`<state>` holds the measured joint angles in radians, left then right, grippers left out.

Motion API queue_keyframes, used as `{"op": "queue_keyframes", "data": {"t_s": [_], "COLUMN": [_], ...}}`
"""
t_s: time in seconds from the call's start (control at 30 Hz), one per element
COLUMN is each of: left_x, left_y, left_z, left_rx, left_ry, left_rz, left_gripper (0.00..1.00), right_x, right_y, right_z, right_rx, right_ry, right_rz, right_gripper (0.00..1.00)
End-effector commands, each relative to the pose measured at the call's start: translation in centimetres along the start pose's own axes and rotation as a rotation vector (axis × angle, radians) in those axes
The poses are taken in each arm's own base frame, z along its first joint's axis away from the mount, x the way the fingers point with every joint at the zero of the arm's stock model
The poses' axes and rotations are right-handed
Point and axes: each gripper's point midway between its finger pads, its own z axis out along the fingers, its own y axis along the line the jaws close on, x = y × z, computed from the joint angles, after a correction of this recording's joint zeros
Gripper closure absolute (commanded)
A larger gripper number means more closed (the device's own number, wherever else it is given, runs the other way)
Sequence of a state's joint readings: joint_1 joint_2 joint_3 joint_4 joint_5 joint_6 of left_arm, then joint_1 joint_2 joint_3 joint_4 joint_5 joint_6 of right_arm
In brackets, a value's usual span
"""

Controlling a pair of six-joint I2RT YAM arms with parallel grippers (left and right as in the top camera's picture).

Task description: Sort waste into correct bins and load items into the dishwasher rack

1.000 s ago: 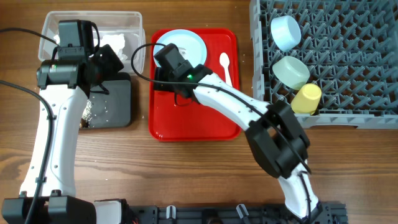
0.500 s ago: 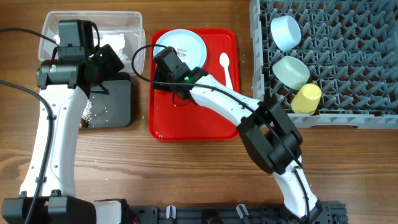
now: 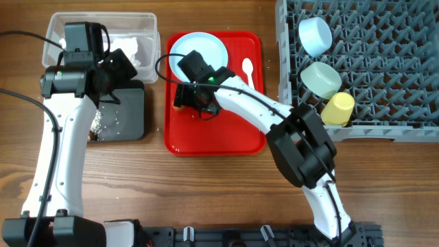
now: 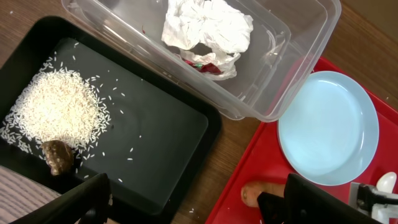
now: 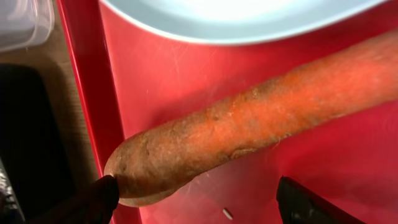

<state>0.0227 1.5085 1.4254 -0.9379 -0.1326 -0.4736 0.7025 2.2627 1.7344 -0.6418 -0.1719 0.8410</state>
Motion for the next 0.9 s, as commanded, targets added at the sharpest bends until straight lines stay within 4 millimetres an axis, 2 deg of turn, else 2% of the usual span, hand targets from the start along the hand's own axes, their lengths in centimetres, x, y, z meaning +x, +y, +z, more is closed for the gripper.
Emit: {"op": "queue_keyframes", "data": {"t_s": [0.0, 0.1, 0.2, 0.23, 0.3, 0.37, 0.43, 0.5, 0.57, 0.6, 0.67, 0.77, 0.87], "left_x": [-0.1, -0.1, -0.1, -0.1, 0.1, 0.5, 1.3, 2.6, 4.7, 5.3, 8.4, 12.6, 16.6], "left_y": [0.3, 0.3, 0.2, 0.2, -0.1, -1.1, -2.8, -5.2, -7.3, -7.8, -9.9, -11.6, -12.0], "left_z": [0.2, 0.2, 0.2, 0.2, 0.2, 0.3, 0.6, 1.0, 1.9, 2.2, 3.7, 6.0, 9.2], "left_rx": [-0.006, -0.006, -0.005, -0.004, 0.007, 0.034, 0.087, 0.152, 0.184, 0.191, 0.233, 0.271, 0.256], "left_ry": [0.002, 0.002, 0.003, 0.004, 0.01, 0.023, 0.042, 0.073, 0.114, 0.128, 0.202, 0.31, 0.416], "left_rz": [-0.009, -0.009, -0.008, -0.007, -0.005, 0.04, 0.13, 0.24, 0.374, 0.413, 0.578, 0.751, 0.877], "left_gripper": [0.11, 0.11, 0.11, 0.11, 0.1, 0.07, 0.05, 0.04, 0.03, 0.03, 0.03, 0.03, 0.05], "right_x": [-0.8, -2.0, -2.3, -2.4, -3.2, -4.9, -7.0, -9.4, -11.8, -12.4, -13.9, -14.1, -12.9], "right_y": [-4.7, -4.5, -4.0, -3.8, -2.7, -1.1, -0.1, -0.4, -2.5, -3.4, -6.9, -11.3, -14.5], "right_z": [2.4, 2.3, 2.1, 1.7, -0.2, -4.4, -9.7, -16.1, -22.8, -24.3, -28.6, -30.6, -29.9], "right_rx": [0.093, 0.074, 0.056, 0.051, 0.023, -0.025, -0.072, -0.111, -0.125, -0.122, -0.081, -0.003, 0.067], "right_ry": [0.013, -0.025, -0.034, -0.04, -0.07, -0.146, -0.245, -0.359, -0.48, -0.508, -0.583, -0.582, -0.499], "right_rz": [0.084, 0.087, 0.055, 0.043, 0.007, -0.034, -0.048, -0.044, -0.028, -0.026, -0.032, -0.007, 0.033], "right_gripper": [0.16, 0.17, 0.17, 0.17, 0.16, 0.14, 0.11, 0.07, 0.05, 0.04, 0.04, 0.04, 0.04]}}
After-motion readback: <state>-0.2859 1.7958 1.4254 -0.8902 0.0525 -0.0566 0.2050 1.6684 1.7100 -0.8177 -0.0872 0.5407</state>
